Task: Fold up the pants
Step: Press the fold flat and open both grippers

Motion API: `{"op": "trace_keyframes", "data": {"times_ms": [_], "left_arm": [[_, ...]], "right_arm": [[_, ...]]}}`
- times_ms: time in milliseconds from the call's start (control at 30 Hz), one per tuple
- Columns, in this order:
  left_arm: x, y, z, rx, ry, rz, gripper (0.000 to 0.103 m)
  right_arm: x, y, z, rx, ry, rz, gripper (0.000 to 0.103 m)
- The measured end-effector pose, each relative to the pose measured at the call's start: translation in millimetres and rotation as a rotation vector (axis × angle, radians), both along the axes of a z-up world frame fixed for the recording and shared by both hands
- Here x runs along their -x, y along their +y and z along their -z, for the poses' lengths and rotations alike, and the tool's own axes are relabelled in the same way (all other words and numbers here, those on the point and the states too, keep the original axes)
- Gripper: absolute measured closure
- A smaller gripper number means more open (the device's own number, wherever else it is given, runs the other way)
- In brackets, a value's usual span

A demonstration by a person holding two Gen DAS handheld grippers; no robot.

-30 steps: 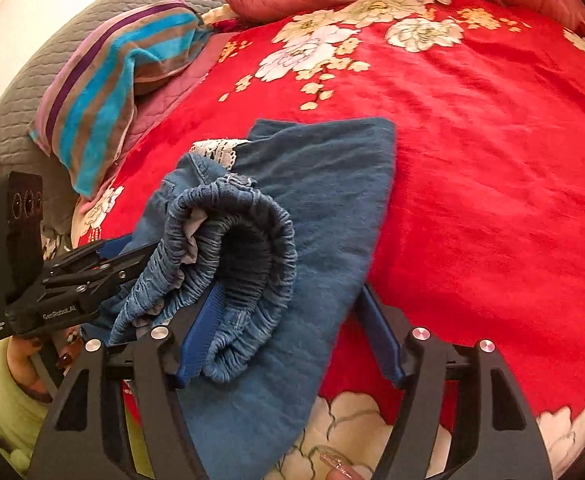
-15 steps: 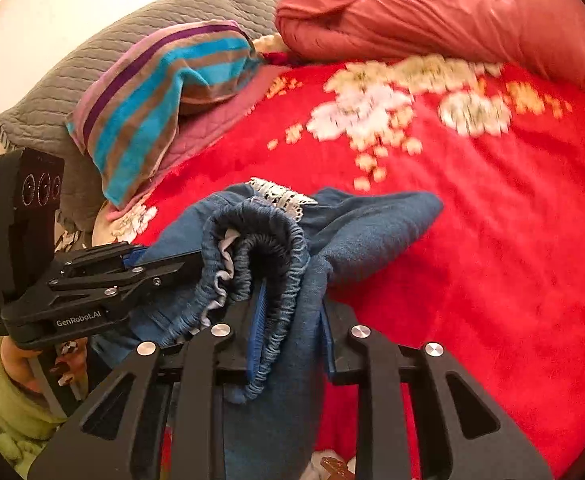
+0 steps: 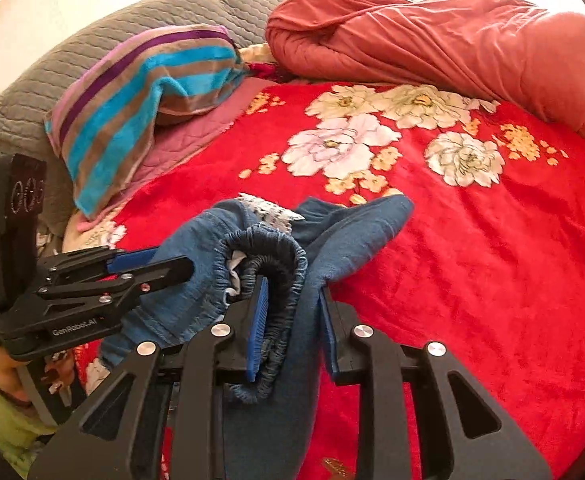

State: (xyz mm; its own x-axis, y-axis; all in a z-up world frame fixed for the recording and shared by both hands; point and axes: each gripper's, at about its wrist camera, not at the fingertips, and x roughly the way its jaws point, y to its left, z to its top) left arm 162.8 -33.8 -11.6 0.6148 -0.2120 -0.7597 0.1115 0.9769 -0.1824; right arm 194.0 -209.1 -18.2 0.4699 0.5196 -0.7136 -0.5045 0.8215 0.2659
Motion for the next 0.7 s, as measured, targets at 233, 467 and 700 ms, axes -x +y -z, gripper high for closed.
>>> {"op": "trace_keyframes", "data": {"times_ms": [233,467,700], "left_arm": [[1.2,3.3,10.8,-0.002,0.029,-0.005,0.070],[2.1,2.1,20.1,-0.017,0.055,0.003,0.061],[7.9,1.8,22.7,-0.019,0.064,0.005,0.055]], "right_arm": [[1.0,-3.4,14.4,0.071,0.020,0.047,0.061],[-0.1,-7.5,32.7,0.163,0.058,0.099,0.046],[10.6,-16.7,21.2,0.125,0.032,0.123,0.035]]}}
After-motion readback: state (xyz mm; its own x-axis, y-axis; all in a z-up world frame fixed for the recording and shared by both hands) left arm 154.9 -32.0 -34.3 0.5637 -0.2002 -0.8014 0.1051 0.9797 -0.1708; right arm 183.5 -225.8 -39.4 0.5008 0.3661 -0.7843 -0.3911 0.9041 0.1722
